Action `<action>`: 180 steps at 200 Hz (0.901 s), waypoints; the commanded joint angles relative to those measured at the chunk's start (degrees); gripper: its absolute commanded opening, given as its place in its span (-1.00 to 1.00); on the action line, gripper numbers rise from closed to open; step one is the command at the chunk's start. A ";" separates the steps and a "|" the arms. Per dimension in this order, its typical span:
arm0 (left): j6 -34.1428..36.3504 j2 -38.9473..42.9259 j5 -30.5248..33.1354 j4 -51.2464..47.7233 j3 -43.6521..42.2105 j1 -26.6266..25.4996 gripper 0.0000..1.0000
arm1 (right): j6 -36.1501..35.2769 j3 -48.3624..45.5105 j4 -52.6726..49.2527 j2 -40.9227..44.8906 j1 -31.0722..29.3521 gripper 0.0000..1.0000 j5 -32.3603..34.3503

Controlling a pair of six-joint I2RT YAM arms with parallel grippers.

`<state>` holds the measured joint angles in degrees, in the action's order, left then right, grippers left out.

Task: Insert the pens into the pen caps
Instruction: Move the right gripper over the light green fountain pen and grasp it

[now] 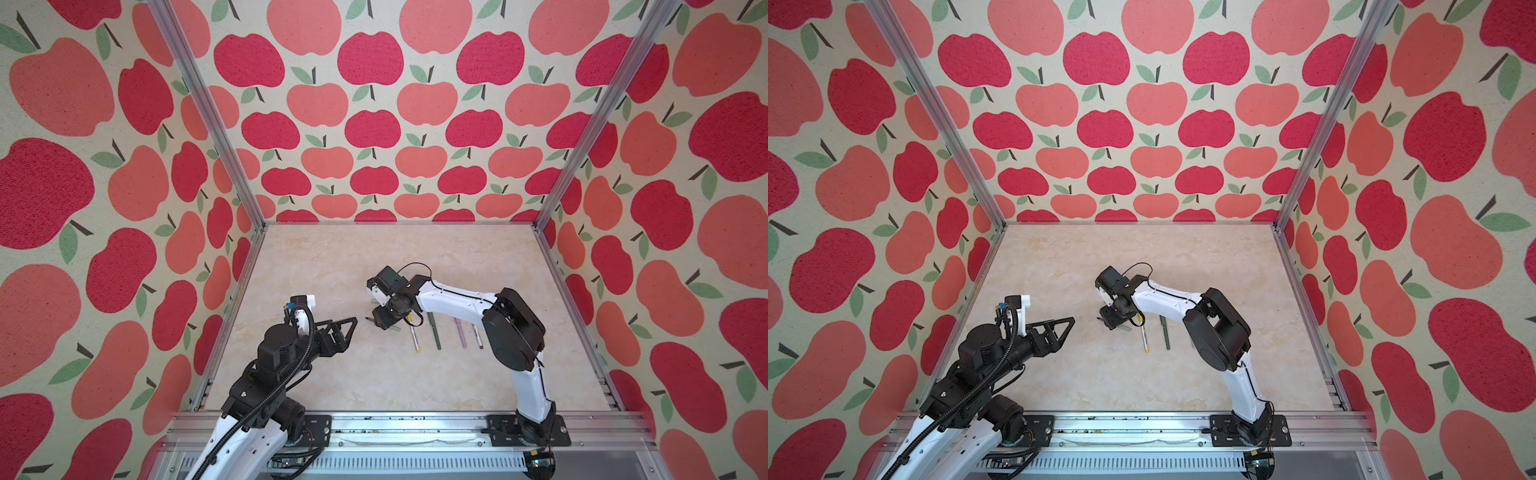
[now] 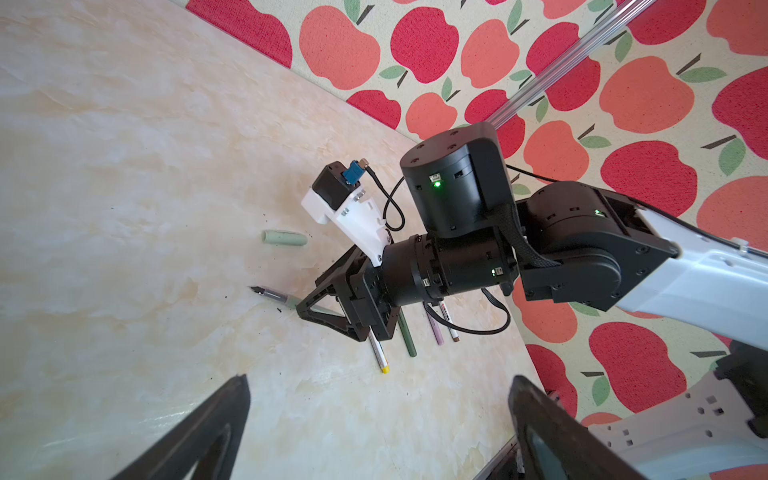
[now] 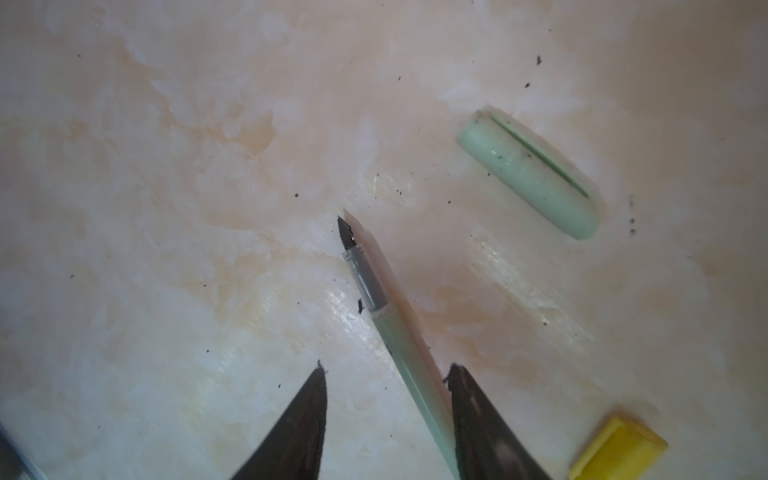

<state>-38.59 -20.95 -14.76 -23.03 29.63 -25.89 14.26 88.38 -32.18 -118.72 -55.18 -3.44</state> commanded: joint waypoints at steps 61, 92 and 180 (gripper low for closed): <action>-3.18 2.01 0.33 -1.09 0.09 0.31 0.99 | -2.31 4.09 -4.65 -7.35 -1.45 -0.30 5.41; -5.22 3.38 0.16 -2.05 0.16 0.40 0.99 | -1.59 5.30 -5.92 -9.42 -2.29 -0.66 6.68; -4.57 2.70 1.16 -11.53 4.33 0.49 0.99 | 5.04 -0.50 3.51 -0.96 -1.59 -0.87 -6.24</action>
<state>-45.47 -16.80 -13.50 -32.05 30.65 -25.71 15.73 92.16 -31.79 -123.98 -56.99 -0.64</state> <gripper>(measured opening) 0.993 0.136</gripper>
